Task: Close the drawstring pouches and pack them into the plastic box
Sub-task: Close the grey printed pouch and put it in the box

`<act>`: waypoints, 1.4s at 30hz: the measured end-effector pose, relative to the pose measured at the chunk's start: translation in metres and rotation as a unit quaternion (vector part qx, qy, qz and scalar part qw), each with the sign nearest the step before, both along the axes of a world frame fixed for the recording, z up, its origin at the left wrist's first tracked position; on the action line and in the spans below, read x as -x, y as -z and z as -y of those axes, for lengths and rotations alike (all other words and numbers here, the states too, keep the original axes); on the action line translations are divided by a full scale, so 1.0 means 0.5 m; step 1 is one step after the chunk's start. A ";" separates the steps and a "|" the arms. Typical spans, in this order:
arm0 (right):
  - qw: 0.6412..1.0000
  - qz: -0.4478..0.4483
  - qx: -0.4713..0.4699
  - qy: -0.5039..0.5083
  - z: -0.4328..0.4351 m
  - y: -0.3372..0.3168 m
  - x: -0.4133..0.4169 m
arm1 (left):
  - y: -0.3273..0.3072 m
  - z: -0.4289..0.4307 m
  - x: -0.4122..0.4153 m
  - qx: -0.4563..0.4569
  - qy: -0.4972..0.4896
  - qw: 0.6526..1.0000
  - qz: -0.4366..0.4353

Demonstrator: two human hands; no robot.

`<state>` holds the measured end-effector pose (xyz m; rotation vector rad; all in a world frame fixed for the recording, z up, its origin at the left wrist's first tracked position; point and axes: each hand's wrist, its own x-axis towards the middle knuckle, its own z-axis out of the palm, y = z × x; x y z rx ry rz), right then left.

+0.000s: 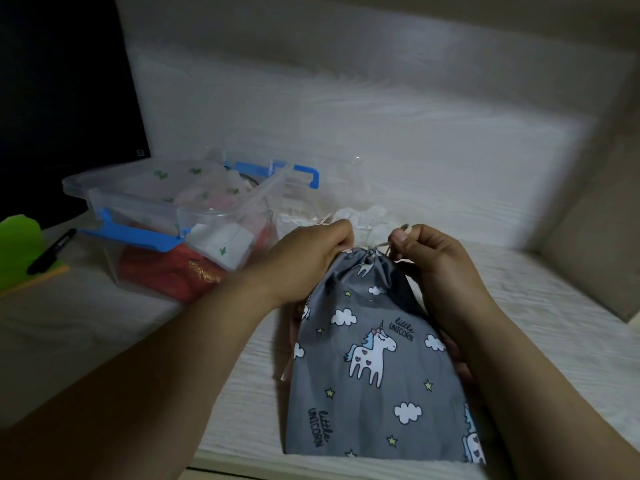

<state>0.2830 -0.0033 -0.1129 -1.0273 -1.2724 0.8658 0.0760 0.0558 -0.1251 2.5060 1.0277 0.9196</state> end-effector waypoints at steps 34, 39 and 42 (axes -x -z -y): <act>0.999 0.029 0.002 0.045 -0.161 -0.292 0.229 | -0.224 0.171 0.281 -0.013 -0.236 0.909 0.342; 0.989 0.135 0.016 0.051 -0.273 -0.313 0.331 | -0.234 0.079 0.360 0.018 -0.309 0.924 0.223; 0.930 0.348 0.034 0.118 -0.286 -0.272 0.346 | -0.225 0.055 0.381 0.017 -0.372 0.928 0.016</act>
